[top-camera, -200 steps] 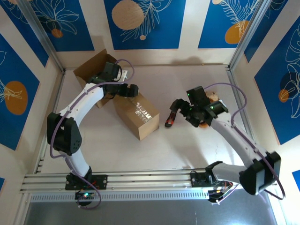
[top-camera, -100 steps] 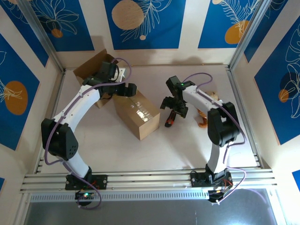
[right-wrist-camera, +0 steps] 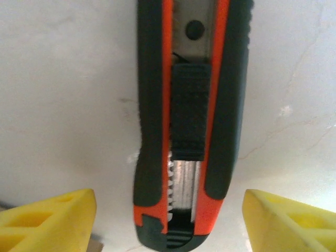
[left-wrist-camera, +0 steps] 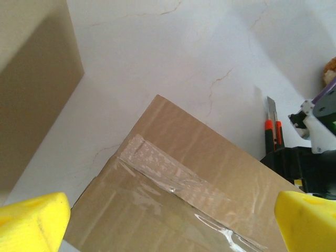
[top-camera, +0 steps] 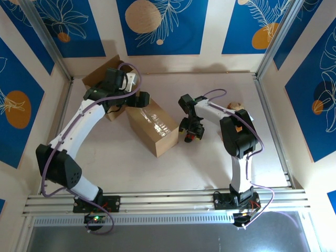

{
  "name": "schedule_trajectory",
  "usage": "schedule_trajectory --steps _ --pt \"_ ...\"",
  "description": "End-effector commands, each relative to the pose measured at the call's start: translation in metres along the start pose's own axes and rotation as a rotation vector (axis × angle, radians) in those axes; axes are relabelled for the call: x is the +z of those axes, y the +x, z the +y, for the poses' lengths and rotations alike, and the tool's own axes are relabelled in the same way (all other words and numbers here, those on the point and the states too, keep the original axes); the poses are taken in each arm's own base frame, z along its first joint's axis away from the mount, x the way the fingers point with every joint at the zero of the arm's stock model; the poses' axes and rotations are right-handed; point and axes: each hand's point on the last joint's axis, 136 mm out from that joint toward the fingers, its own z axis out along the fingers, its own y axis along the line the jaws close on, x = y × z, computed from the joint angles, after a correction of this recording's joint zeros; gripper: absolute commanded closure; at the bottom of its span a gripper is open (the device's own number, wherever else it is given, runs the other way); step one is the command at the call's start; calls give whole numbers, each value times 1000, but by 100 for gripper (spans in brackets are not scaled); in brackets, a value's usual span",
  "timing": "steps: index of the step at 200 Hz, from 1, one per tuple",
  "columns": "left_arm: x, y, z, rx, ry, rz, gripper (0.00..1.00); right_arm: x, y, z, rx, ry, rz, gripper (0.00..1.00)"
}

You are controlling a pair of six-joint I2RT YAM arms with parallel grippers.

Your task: Unpack the express box

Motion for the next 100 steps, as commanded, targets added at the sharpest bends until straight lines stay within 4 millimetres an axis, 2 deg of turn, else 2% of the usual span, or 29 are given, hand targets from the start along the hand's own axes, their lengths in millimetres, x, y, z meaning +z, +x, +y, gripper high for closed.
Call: schedule_trajectory --steps 1,32,100 --pt "-21 -5 -4 -16 3 -33 0 8 5 -8 38 16 16 28" --pt "-29 -7 -7 -21 10 -52 0 16 5 -16 59 19 6 33" --pt "-39 -5 -12 -33 32 -61 0 24 0 -18 64 4 -44 56"
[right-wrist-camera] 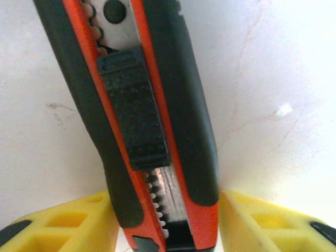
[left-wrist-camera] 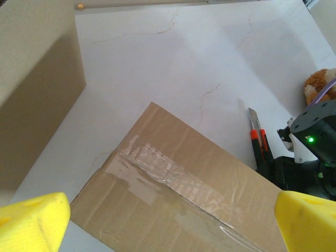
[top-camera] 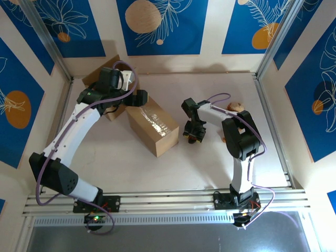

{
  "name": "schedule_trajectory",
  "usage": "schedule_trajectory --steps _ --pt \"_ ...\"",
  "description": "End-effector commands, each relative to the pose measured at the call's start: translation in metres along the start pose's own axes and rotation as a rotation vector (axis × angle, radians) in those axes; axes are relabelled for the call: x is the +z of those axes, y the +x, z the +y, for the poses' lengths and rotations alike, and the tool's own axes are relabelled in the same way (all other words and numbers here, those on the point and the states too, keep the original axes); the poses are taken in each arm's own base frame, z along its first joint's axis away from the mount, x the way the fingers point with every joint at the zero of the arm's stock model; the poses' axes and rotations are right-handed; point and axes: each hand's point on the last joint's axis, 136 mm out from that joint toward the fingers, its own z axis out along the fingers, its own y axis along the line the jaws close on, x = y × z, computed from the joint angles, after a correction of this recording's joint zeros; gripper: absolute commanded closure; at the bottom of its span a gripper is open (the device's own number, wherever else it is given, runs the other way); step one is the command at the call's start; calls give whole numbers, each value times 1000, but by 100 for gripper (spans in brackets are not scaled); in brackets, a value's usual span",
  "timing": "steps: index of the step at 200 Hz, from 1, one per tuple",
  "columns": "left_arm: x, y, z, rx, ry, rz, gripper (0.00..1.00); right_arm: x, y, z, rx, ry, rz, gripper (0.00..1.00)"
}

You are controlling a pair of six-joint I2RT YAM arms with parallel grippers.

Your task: Unpack the express box

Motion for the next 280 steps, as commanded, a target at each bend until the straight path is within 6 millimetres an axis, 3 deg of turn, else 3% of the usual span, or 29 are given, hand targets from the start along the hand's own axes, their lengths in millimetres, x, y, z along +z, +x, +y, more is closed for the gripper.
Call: schedule_trajectory --steps 1,30,59,112,148,178,226,280 --pt "-14 3 -6 -20 19 -3 0 14 -3 0 11 -4 -20 56" --pt "-23 6 -20 -24 75 -3 0 10 -6 3 -41 -5 -63 61" --pt "-29 14 -50 -6 160 21 0 -14 -8 6 -110 -22 -150 62" --pt "-9 18 -112 -32 354 58 1 -110 -6 -9 -259 -141 -336 64" --pt "1 4 -157 -63 511 39 2 -173 22 -8 -510 -362 -430 63" --pt "7 -2 -195 -66 624 23 2 -205 42 -3 -658 -460 -436 65" --pt "24 -6 -201 -100 603 -9 1 -228 54 12 -723 -538 -457 67" --pt "51 -1 -195 -123 548 23 4 -233 64 22 -748 -575 -464 70"
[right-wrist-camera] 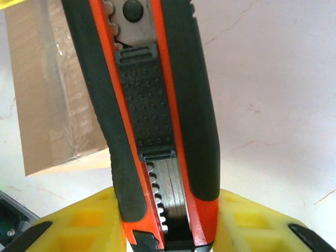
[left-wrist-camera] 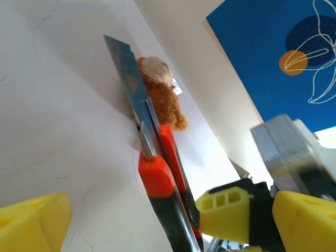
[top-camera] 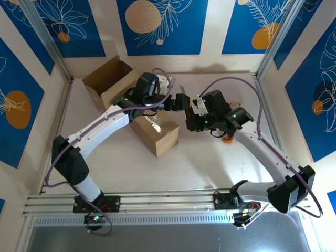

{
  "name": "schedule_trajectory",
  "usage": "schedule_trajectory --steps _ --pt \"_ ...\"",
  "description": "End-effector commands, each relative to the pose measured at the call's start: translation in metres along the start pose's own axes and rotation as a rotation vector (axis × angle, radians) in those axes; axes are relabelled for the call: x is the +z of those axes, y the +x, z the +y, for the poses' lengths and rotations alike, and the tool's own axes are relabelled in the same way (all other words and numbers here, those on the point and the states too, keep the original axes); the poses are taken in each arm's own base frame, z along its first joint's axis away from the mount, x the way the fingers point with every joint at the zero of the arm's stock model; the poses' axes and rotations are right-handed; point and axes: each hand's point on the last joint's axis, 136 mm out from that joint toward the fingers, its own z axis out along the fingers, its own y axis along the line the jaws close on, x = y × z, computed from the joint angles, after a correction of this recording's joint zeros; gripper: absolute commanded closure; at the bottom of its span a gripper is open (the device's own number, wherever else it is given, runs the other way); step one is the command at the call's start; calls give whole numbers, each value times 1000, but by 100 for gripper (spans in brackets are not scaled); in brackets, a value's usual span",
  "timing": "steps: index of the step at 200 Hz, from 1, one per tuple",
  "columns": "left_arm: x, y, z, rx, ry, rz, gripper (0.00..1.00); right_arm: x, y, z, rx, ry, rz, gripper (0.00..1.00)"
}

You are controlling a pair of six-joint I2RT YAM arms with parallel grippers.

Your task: Unpack the express box

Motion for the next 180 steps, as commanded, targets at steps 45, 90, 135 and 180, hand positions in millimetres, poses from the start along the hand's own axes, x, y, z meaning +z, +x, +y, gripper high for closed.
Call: schedule_trajectory --steps 45,90,135,180 --pt "13 -21 -2 -5 -2 -48 29 -13 -9 25 -52 -85 -43 70" --pt "16 -22 -5 -12 22 -41 68 -15 -9 29 -50 -101 -53 72" --pt "13 -18 -7 -21 42 -42 100 -22 -20 34 -35 -127 -93 73" --pt "2 -22 -19 9 69 -63 100 -47 -39 43 -21 -241 -159 25"
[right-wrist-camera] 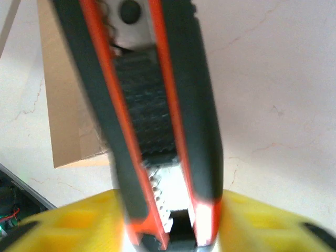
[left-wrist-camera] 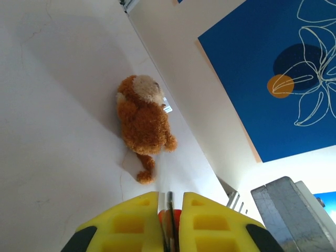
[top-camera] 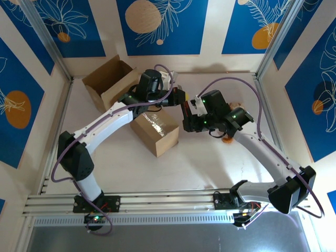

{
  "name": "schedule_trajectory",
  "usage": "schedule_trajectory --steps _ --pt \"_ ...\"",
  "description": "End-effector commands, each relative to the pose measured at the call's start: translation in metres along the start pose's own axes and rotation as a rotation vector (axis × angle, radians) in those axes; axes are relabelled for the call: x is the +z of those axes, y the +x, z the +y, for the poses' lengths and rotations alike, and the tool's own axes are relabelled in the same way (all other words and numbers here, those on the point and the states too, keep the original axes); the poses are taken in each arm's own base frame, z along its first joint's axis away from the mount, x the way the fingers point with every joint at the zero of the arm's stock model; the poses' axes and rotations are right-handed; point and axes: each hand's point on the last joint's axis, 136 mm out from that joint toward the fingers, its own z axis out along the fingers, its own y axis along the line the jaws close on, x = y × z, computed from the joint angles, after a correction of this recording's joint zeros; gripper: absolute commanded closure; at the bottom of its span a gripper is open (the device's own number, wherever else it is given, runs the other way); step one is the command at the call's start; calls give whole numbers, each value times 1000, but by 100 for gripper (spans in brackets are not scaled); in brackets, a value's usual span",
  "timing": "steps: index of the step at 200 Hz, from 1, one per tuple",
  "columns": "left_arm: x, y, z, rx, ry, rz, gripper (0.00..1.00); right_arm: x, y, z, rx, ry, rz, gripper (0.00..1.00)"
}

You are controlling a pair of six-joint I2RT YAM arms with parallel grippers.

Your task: Unpack the express box

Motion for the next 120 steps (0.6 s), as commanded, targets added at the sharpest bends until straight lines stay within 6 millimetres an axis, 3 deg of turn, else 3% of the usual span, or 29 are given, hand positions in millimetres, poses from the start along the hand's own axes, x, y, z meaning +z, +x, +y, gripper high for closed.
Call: schedule_trajectory --steps 1,29,62,91,120 --pt "-12 -3 -15 51 35 -14 100 -39 -36 32 -30 -174 -147 24" --pt "-28 -16 -51 121 150 -34 100 -83 -55 38 -32 -416 -272 3" --pt "-58 -37 -107 205 324 -79 100 -130 -70 39 -92 -663 -426 0" --pt "-81 -53 -143 230 448 -144 100 -139 -70 54 -183 -732 -487 0" --pt "-90 -63 -158 220 512 -181 100 -134 -71 67 -212 -744 -510 2"
